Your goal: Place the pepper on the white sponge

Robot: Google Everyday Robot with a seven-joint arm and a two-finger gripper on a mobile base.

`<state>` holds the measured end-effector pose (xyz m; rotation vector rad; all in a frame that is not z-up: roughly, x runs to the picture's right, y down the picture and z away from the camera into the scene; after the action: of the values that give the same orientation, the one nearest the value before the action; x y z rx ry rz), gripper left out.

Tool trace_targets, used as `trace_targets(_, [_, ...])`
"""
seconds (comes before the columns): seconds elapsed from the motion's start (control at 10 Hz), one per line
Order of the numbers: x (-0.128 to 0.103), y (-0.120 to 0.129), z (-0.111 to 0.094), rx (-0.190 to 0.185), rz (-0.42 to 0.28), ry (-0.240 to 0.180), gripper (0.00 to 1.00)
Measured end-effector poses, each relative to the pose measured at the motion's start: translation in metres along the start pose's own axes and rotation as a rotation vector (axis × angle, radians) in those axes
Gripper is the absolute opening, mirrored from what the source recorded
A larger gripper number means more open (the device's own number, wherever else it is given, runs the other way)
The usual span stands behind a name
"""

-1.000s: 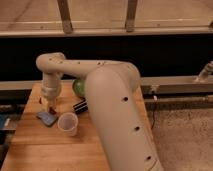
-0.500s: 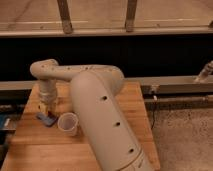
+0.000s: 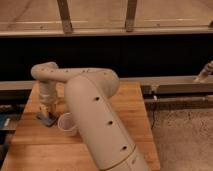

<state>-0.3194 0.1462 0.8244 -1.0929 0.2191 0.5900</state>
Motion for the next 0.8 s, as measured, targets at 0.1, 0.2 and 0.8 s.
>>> trace_targets(0.1, [-0.0009, -0.0011, 0.0053, -0.009, 0.0, 0.007, 0.0])
trace_targets(0.2, [-0.0007, -0.0026, 0.0087, -0.018, 0.001, 0.013, 0.0])
trace_targets(0.8, [0.0003, -0.0018, 0.0133, -0.037, -0.004, 0.025, 0.26])
